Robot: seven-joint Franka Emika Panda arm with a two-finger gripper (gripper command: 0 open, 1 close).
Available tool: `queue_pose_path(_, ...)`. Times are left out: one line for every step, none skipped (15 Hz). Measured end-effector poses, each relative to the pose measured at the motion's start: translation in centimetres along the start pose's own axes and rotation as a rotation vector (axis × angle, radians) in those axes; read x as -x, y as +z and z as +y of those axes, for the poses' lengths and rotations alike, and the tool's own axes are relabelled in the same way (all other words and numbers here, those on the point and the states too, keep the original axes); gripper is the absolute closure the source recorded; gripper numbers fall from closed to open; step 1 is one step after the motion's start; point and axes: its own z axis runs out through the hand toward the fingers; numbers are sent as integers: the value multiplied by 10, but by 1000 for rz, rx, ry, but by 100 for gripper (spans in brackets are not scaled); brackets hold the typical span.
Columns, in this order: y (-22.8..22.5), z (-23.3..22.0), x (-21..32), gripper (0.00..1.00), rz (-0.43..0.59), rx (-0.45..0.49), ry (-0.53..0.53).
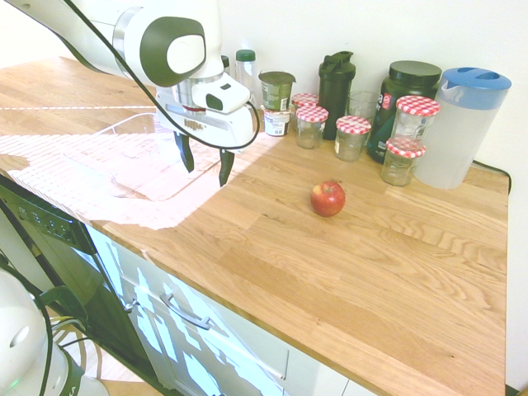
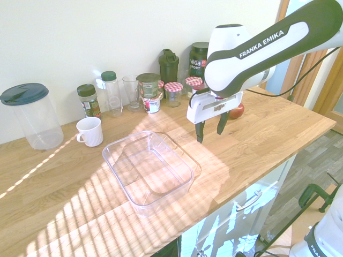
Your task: Put the apple into the container
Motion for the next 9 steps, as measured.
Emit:
queue_pose_path(1, 0, 0, 0, 0, 4, -2)
queue_pose_path(2, 0, -2, 0, 0, 11, -10)
queue_pose_path(-3, -1, -7, 0, 2, 14, -36)
queue_pose_path(-18, -2, -17, 0, 3, 14, -73)
queue_pose_path(-39, -1, -34, 0, 18, 14, -106)
queue_pose_path(-64, 5, -56, 0, 40, 16, -127)
queue_pose_path(-83, 15, -77, 0, 45, 28, -142)
queue_pose_path(-93, 25, -100, 0, 39, 41, -155)
queue_pose_path(-97, 36, -125, 0, 34, 48, -163)
